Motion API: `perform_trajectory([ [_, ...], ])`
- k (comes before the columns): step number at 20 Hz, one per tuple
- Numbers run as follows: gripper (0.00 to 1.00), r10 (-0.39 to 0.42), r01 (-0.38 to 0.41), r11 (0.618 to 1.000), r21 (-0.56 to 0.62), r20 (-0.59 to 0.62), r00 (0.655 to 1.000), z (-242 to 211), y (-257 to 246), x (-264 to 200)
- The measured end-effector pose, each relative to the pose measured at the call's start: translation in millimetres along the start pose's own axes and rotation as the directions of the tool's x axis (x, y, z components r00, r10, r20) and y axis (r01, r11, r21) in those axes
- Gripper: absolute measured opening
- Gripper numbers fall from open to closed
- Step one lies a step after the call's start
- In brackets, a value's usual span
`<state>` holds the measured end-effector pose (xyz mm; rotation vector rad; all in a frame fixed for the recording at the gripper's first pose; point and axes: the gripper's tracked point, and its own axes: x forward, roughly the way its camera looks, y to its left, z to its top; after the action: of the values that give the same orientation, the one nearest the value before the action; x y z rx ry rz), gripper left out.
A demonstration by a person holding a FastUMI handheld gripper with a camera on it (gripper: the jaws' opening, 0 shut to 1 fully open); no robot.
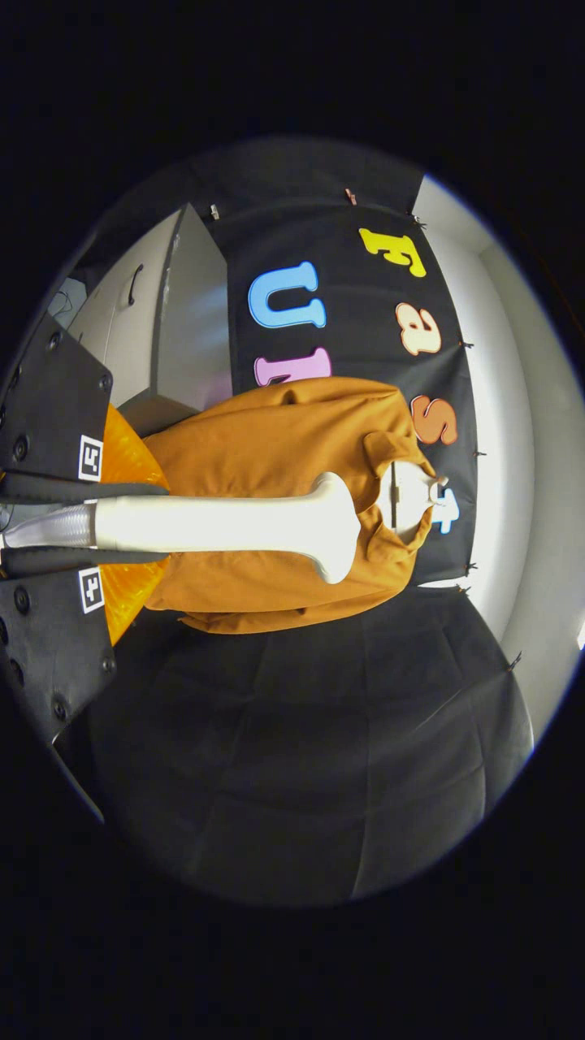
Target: Iron the clothes twice with a garment steamer, once on the left side and once on the right side.
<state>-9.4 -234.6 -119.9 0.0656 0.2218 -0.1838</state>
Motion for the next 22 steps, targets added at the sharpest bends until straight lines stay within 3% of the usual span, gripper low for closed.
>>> perform_trajectory([
  [11,0.24,0.062,-0.058,0.998,-0.026,0.171,0.983,94,106,-29],
  [22,0.24,0.132,-0.122,0.991,-0.061,0.215,0.968,95,206,-70],
])
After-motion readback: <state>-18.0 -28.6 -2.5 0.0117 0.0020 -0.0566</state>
